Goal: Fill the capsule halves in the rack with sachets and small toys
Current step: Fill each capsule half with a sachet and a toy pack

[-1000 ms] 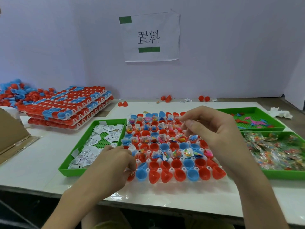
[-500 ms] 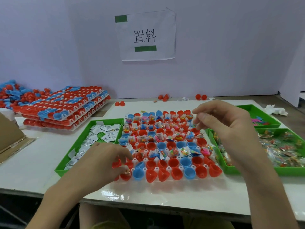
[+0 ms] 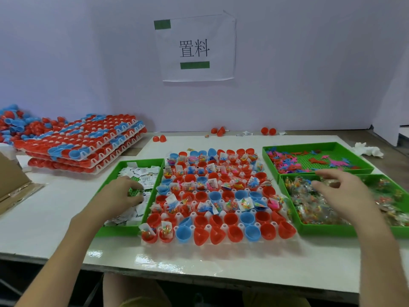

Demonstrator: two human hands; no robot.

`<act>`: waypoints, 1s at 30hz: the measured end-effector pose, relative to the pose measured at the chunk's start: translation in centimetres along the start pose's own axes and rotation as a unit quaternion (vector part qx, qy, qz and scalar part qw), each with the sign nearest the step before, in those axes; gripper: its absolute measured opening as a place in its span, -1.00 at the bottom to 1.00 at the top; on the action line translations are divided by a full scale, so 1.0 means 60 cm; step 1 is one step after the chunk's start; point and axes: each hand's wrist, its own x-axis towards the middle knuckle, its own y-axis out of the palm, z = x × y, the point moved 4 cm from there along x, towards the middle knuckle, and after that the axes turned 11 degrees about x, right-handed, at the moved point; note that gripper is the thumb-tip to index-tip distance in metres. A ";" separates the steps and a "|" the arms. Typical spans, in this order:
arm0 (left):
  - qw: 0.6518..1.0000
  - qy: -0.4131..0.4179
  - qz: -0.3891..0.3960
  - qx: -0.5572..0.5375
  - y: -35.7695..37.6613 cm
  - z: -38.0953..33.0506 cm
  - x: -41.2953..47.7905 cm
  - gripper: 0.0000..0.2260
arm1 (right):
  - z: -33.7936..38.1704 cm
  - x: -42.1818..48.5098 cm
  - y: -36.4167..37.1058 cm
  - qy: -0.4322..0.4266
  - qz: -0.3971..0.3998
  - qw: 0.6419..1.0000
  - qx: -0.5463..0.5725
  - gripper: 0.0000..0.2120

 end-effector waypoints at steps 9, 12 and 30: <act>0.989 -0.017 -0.101 -0.111 0.017 -0.005 -0.004 -0.92 | -0.001 -0.001 0.036 0.005 0.052 0.998 -0.027 -0.86; 0.992 0.014 -0.075 -0.098 0.021 -0.008 0.001 -0.87 | -0.006 0.002 0.034 0.001 0.022 1.000 -0.001 -0.96; 0.980 -0.019 -0.100 -0.169 0.028 0.003 0.005 -0.88 | 0.009 -0.003 0.019 -0.077 -0.164 0.956 0.232 -0.93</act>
